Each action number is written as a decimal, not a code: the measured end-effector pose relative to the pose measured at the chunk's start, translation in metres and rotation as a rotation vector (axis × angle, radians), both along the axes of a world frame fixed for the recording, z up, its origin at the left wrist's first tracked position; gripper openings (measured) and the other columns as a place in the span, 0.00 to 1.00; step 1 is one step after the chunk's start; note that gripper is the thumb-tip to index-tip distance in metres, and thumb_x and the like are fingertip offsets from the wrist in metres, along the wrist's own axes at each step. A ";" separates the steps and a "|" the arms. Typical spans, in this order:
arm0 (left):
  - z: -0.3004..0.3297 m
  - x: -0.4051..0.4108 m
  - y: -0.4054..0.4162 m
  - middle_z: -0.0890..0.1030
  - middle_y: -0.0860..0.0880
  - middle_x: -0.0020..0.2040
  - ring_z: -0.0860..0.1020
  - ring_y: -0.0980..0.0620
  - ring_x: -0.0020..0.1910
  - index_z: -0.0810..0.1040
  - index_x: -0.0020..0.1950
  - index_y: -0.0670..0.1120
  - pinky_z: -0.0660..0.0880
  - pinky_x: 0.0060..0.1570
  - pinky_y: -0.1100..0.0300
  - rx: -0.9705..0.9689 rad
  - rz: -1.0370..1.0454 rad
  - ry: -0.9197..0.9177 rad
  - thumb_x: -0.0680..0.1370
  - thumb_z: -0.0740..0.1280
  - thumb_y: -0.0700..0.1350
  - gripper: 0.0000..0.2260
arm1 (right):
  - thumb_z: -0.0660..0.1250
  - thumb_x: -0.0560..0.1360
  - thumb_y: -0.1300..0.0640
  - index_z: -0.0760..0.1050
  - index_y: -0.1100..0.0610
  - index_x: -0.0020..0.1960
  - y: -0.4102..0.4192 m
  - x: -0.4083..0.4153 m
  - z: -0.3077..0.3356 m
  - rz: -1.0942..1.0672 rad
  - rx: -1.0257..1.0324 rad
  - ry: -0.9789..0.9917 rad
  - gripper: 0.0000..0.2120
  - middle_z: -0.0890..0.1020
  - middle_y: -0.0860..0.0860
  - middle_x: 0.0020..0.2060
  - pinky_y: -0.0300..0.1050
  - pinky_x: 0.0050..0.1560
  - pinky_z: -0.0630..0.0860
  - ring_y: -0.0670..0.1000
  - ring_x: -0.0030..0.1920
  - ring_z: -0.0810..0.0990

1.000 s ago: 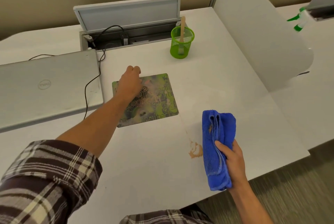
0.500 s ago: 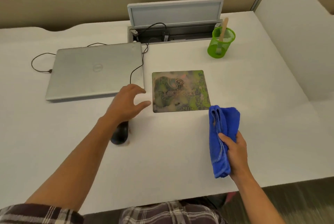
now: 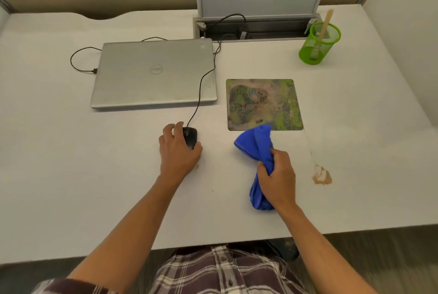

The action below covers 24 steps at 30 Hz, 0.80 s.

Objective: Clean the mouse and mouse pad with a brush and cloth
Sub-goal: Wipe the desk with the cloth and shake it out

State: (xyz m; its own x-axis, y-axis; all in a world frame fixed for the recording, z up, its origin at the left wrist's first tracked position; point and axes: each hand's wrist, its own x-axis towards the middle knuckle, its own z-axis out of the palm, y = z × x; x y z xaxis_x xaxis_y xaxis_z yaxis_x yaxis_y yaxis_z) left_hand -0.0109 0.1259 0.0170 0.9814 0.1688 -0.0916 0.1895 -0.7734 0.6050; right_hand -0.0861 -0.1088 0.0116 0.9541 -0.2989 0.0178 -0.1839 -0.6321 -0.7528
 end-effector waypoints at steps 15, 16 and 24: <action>-0.001 0.001 0.058 0.67 0.42 0.66 0.67 0.40 0.62 0.62 0.72 0.45 0.69 0.61 0.45 -0.050 0.065 -0.075 0.70 0.73 0.50 0.35 | 0.69 0.71 0.64 0.65 0.57 0.73 0.149 0.032 0.030 0.253 -0.501 -0.012 0.32 0.75 0.58 0.52 0.41 0.26 0.65 0.55 0.35 0.75; -0.001 0.000 0.059 0.68 0.41 0.66 0.67 0.40 0.61 0.62 0.72 0.44 0.70 0.60 0.45 -0.039 0.062 -0.084 0.70 0.73 0.51 0.34 | 0.68 0.72 0.64 0.63 0.56 0.75 0.160 0.033 0.025 0.308 -0.551 0.035 0.33 0.74 0.59 0.54 0.42 0.27 0.65 0.55 0.38 0.76; -0.005 -0.008 0.052 0.66 0.41 0.68 0.67 0.39 0.62 0.62 0.72 0.42 0.68 0.58 0.48 0.044 0.004 -0.089 0.72 0.72 0.50 0.33 | 0.73 0.68 0.54 0.76 0.53 0.65 0.155 0.025 0.012 0.432 -0.925 0.127 0.25 0.80 0.52 0.51 0.38 0.22 0.70 0.48 0.36 0.77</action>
